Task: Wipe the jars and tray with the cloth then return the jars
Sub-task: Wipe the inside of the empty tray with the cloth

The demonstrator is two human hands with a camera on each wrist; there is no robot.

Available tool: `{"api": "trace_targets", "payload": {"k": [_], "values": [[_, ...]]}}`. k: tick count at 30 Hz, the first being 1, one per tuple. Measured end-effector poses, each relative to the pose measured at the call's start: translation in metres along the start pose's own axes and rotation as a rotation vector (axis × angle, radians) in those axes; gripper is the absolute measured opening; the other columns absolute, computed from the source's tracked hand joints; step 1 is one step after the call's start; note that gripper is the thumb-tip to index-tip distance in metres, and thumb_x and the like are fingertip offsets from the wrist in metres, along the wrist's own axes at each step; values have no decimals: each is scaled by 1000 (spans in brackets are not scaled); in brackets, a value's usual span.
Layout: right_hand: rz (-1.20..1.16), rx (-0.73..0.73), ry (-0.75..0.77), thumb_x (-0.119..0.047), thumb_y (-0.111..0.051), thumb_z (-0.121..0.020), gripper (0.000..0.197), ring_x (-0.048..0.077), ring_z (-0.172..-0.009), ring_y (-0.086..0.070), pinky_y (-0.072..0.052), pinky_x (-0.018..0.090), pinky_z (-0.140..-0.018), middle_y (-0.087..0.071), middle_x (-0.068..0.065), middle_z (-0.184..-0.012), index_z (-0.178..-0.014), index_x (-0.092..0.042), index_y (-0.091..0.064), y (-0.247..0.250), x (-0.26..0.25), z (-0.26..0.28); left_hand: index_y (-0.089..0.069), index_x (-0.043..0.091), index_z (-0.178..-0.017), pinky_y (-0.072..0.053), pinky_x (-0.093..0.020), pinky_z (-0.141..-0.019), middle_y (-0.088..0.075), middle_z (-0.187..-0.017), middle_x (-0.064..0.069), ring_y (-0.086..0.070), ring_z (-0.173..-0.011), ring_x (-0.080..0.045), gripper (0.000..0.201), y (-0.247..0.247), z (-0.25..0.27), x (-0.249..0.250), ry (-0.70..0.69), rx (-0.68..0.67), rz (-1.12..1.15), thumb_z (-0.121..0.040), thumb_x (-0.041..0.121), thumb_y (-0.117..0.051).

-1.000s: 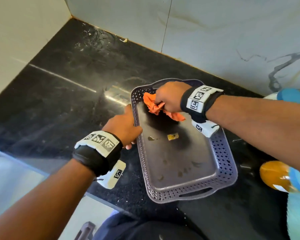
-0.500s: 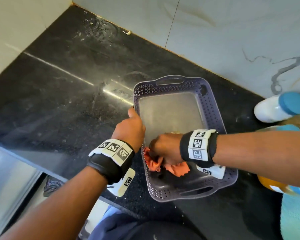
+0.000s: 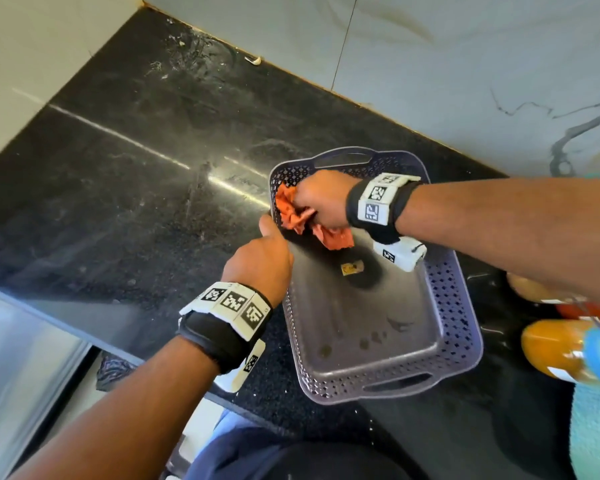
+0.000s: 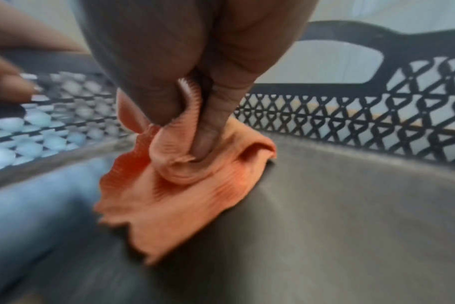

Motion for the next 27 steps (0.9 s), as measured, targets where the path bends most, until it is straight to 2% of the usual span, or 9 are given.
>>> {"api": "trace_targets", "payload": {"k": [4,6,9,13,16,19,23,25,27], "values": [[-354,-195,212,-19,-52,-89,23,16,-64,-62,-53,26,-59,-66,-6,-81,-104,-16,-70,-51,-56,49,-8,-1,-153,-51,-50,-85,-68,-111,-27,-67,-103,-45,64,-3,-1,2,49,12,-14,-99,6,-40],[-179,-459,427,-17,-64,-82,17,22,-72,-62,-51,30,-59,-64,-4,-89,-98,-18,-69,-82,-97,87,-9,-3,-152,-51,-49,-84,-68,-110,-27,-68,-101,-45,63,-4,-2,2,53,19,-28,-98,2,-40],[322,-569,712,-15,-72,-81,31,28,-95,-62,-56,41,-75,-59,3,-108,-111,-14,-64,-109,-131,119,-14,-3,-148,-50,-48,-77,-69,-105,-27,-69,-97,-45,57,-6,-2,-1,51,15,-13,-98,1,-40],[163,-451,633,-24,-70,-84,20,22,-85,-67,-59,42,-73,-68,0,-95,-103,-19,-68,-91,-119,101,-29,4,-127,-44,-43,-69,-69,-103,-26,-68,-94,-45,29,0,3,1,15,-13,-4,-99,4,-38],[-113,-324,192,-32,-62,-87,11,28,-73,-70,-60,43,-70,-72,1,-77,-88,-24,-70,-46,-49,45,-30,3,-129,-45,-43,-70,-69,-105,-24,-69,-96,-44,29,3,4,3,15,-13,-37,-100,6,-35],[159,-169,96,-19,-58,-82,15,32,-88,-65,-54,37,-73,-67,4,-91,-95,-16,-65,-2,-1,12,-27,3,-136,-45,-43,-71,-69,-107,-24,-69,-96,-43,37,2,4,2,44,-2,-25,-102,11,-36],[200,-156,243,-19,-55,-89,16,21,-67,-66,-52,28,-63,-70,-1,-76,-79,-22,-68,-21,-33,34,-11,1,-152,-49,-47,-80,-68,-114,-26,-67,-104,-44,58,0,3,3,70,15,-10,-101,10,-38],[-56,-318,356,-15,-58,-92,25,22,-49,-63,-55,31,-54,-63,-2,-54,-69,-25,-62,-50,-70,67,-9,1,-153,-48,-47,-80,-68,-114,-26,-66,-105,-44,60,-2,4,3,90,15,-5,-100,7,-39],[-20,-485,517,-11,-72,-83,18,14,-57,-61,-54,29,-56,-58,-8,-64,-84,-27,-64,-72,-117,104,-10,1,-152,-45,-45,-76,-67,-113,-26,-67,-103,-44,59,-2,4,5,100,12,3,-101,7,-39]]}}
Point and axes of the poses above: each hand's wrist, its own z-axis away from the middle knuckle, its own y-axis out of the back of the hand, x = y × z, the point moved 7 cm from there along -z, towards the middle knuckle
